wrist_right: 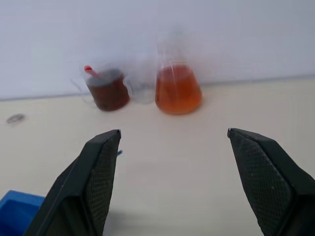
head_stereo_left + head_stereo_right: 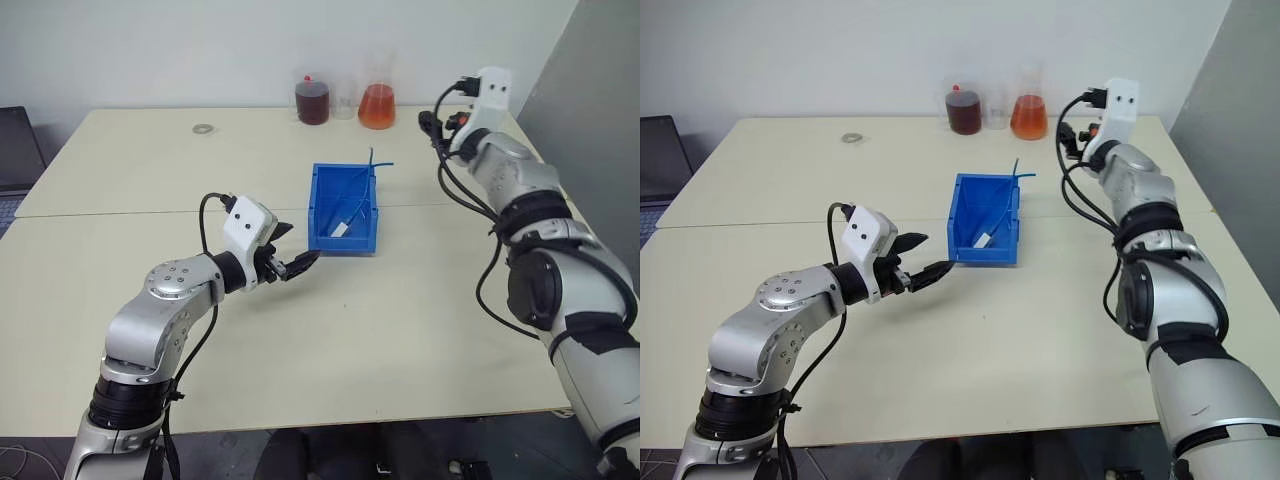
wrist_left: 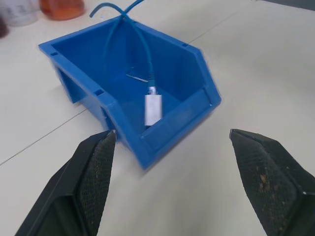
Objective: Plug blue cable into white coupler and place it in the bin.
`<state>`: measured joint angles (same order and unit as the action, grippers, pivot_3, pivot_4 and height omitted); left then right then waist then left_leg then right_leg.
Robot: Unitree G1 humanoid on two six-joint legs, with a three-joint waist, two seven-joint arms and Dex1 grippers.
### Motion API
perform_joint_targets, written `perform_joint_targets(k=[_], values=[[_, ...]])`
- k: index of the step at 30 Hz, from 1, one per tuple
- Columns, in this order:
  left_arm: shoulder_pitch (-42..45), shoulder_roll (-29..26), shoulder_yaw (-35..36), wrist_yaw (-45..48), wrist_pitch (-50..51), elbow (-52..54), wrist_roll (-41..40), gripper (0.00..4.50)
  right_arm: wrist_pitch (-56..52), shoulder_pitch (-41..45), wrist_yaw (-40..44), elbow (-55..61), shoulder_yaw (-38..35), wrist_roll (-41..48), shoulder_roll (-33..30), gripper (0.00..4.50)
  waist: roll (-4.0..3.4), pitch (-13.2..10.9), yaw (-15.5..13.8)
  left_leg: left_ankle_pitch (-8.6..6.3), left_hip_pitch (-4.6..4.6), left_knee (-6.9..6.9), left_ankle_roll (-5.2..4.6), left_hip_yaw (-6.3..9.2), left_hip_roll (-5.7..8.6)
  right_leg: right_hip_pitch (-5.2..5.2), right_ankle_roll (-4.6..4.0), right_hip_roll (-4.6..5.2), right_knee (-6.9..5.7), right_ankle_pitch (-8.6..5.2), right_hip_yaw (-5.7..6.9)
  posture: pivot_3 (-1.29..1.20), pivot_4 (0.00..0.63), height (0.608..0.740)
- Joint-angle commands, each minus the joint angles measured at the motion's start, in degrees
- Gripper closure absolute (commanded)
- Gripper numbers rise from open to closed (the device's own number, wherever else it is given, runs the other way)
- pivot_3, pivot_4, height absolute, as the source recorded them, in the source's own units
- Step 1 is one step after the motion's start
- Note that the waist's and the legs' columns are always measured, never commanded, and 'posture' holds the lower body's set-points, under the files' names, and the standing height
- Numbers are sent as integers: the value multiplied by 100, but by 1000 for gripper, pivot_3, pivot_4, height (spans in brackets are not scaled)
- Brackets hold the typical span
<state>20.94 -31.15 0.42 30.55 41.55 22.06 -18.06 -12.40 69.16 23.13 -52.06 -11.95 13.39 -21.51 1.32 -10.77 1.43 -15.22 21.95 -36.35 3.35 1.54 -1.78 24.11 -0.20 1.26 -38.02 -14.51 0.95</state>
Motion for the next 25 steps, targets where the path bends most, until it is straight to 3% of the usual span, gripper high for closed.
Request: perform_joint_targets(k=[1,6,12,16,21,25], values=[[-264,163,105,-667,-489,19,545,642,-180,-1986,285,3353,369,102,23,815,-1,2,-12,0,0,-3,0,0,-5,-3,1,0,0,-1,2,0,150,740],[-640,681,471,-1403,-989,-104,816,642,-191,-4755,-306,6774,543,-186,184,815,-6,3,-102,-2,53,-61,-2,-10,-12,31,14,7,-15,-2,-20,0,150,740],[-1340,756,652,-1432,-1381,50,852,642,-244,-6687,-773,8283,1059,-363,751,815,-3,5,-89,-9,-14,-60,-11,-6,2,-14,68,-11,-9,3,-33,0,150,740],[-1393,560,934,-944,-1091,99,337,642,-377,-6731,-518,8332,1392,-155,873,815,-2,4,-73,10,-16,-64,-40,-6,0,-11,66,-21,-9,45,-34,0,150,740],[-1128,-6,1303,-447,-799,-145,-70,642,-443,-6221,-277,7776,1033,-94,465,815,2,6,-41,59,-16,-65,-111,-5,8,-12,53,-33,-3,61,-30,0,150,740],[-1080,48,1653,-582,-979,-266,-155,642,-168,-6117,-318,7336,871,-182,382,815,5,8,-45,64,-15,-65,-118,-5,15,-20,64,-33,-2,71,-37,0,150,740]])
